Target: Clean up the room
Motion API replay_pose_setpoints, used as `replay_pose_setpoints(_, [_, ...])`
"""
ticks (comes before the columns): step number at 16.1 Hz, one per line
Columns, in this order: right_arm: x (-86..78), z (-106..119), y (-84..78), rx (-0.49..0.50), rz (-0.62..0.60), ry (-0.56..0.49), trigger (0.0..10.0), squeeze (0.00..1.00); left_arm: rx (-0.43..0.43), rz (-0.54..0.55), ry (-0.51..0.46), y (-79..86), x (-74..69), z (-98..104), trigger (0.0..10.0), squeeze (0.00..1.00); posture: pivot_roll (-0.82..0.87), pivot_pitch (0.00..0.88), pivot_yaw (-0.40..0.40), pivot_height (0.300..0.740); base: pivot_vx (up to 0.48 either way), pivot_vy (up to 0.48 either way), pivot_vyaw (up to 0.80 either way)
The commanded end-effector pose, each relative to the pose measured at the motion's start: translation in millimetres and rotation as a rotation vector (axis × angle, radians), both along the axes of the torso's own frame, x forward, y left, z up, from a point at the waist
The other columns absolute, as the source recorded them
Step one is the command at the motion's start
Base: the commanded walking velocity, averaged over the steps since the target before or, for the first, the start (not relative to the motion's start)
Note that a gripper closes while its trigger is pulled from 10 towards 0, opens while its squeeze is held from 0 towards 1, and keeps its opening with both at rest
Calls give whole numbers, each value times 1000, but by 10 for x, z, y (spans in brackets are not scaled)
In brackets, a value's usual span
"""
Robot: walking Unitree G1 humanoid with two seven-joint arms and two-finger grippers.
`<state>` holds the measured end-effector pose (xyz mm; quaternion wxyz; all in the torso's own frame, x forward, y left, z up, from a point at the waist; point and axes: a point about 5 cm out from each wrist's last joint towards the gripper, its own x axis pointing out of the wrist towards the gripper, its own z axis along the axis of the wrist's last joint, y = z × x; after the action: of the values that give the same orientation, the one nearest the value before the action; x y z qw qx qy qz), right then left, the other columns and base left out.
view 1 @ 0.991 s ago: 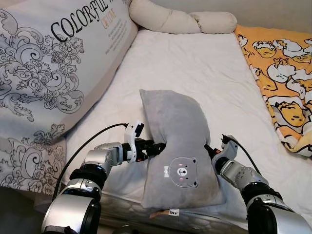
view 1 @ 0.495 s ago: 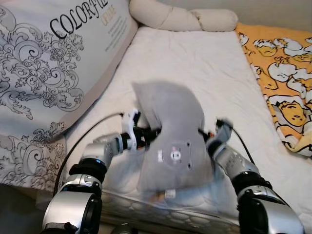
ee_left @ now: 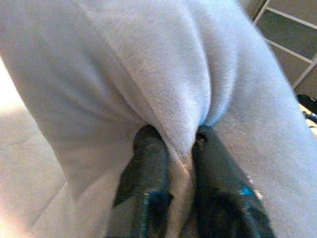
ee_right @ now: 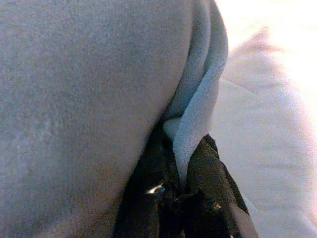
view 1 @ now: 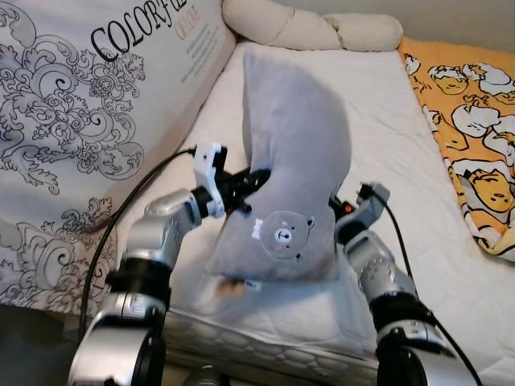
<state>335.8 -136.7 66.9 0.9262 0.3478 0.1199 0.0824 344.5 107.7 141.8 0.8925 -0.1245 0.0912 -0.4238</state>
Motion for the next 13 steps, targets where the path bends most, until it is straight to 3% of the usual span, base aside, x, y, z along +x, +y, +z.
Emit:
replay_pose_setpoints(1, [26,151,35,-13,-7,-85,0,0,18,-18,-38,-93,-42,83,0,0,39,0,-3,740,0,0,0])
replay_pose_setpoints(4, [-43,169,36,-85,-12,-114,0,0,122,-2,-90,-61,-124,25,0,0,29,0,8,740,0,0,0])
replay_pose_setpoints(8, [-119,200,-31,-132,-52,-136,0,0,169,93,-136,-27,-101,6,0,0,25,0,7,740,0,0,0])
replay_pose_setpoints(9, [-154,208,-64,-148,-92,-115,9098,0,228,104,-180,-66,-121,17,10000,0,27,0,1,740,0,0,0])
replay_pose_setpoints(10, [-162,214,-81,-130,-111,-103,10000,0,226,92,-208,-89,-147,30,10000,0,27,0,2,740,0,0,0])
replay_pose_setpoints(13, [-202,206,-46,-127,-97,-85,10000,0,245,122,-211,-96,-164,-19,10000,0,27,0,0,740,0,0,-219])
